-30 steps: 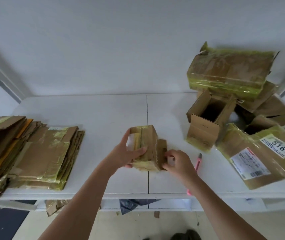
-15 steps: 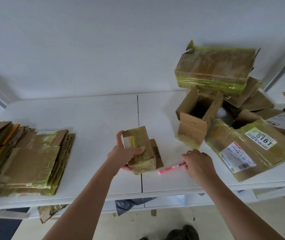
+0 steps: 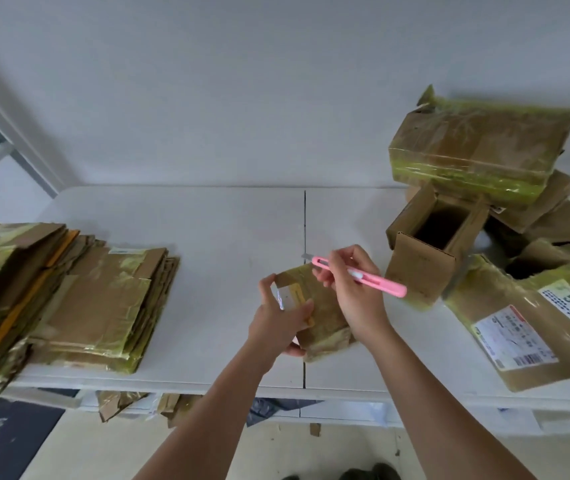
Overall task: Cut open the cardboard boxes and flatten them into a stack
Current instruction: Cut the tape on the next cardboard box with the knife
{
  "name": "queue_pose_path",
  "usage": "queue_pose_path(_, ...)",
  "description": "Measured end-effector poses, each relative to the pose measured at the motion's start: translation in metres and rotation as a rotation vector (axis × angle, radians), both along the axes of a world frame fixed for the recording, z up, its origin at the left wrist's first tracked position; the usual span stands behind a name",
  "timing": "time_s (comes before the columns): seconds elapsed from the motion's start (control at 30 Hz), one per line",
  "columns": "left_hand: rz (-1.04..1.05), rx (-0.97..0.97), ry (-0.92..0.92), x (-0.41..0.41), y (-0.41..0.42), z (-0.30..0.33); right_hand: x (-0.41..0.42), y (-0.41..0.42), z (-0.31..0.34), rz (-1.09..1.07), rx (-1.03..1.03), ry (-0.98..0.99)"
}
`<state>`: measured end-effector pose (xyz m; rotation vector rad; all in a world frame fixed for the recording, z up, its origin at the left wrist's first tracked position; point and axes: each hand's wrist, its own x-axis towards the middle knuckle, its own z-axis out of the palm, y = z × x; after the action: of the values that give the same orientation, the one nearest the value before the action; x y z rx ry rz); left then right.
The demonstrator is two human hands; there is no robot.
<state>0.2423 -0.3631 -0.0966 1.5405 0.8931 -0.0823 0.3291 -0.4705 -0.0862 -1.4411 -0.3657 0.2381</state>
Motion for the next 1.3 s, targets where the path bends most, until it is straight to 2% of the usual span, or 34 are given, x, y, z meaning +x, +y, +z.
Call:
queue_pose_path(0.1, -0.018, -0.002, -0.004, 0.002, 0.003, 0.001, 0.001, 0.008, -0.008, -0.001, -0.048, 0.0)
queue_pose_path(0.5, 0.042, -0.134, -0.068, -0.001, 0.01, -0.004, 0.004, 0.006, -0.013, 0.109, -0.358, -0.298)
queue_pose_path(0.67, 0.037, -0.137, -0.076, -0.003, 0.01, -0.004, 0.004, 0.009, -0.017, 0.082, -0.435, -0.428)
queue_pose_path(0.97, 0.006, -0.178, -0.083, -0.01, 0.015, -0.002, 0.003, 0.011, -0.021, 0.119, -0.438, -0.521)
queue_pose_path(1.3, 0.019, -0.17, -0.07, -0.013, 0.013, -0.001, -0.002, -0.007, -0.009, 0.263, -0.51, -0.48)
